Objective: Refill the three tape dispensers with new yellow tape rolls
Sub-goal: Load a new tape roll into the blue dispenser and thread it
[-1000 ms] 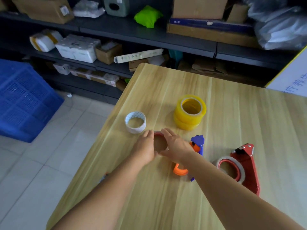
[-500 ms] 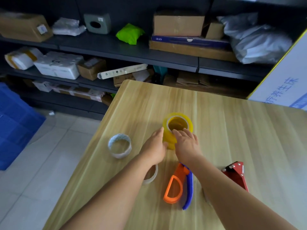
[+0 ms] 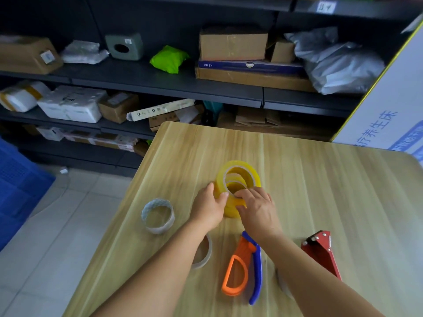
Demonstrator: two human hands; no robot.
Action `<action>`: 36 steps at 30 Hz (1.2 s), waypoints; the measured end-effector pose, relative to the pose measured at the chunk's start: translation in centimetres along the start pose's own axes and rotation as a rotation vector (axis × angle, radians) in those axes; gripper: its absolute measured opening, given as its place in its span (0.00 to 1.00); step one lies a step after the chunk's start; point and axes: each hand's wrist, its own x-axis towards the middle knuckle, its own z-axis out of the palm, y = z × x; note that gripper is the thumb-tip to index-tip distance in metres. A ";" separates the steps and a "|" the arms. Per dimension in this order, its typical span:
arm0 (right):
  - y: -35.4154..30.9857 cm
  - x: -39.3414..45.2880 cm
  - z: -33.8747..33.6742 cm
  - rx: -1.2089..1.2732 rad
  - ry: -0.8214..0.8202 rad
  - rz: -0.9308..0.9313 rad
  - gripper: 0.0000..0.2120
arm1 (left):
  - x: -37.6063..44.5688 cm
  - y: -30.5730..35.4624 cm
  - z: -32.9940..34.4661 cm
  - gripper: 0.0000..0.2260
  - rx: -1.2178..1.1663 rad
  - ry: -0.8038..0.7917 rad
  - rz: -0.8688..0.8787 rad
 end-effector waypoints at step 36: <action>-4.3 -8.6 -7.9 0.723 0.062 0.409 0.30 | -13.0 0.0 -0.5 0.24 -0.263 0.207 0.351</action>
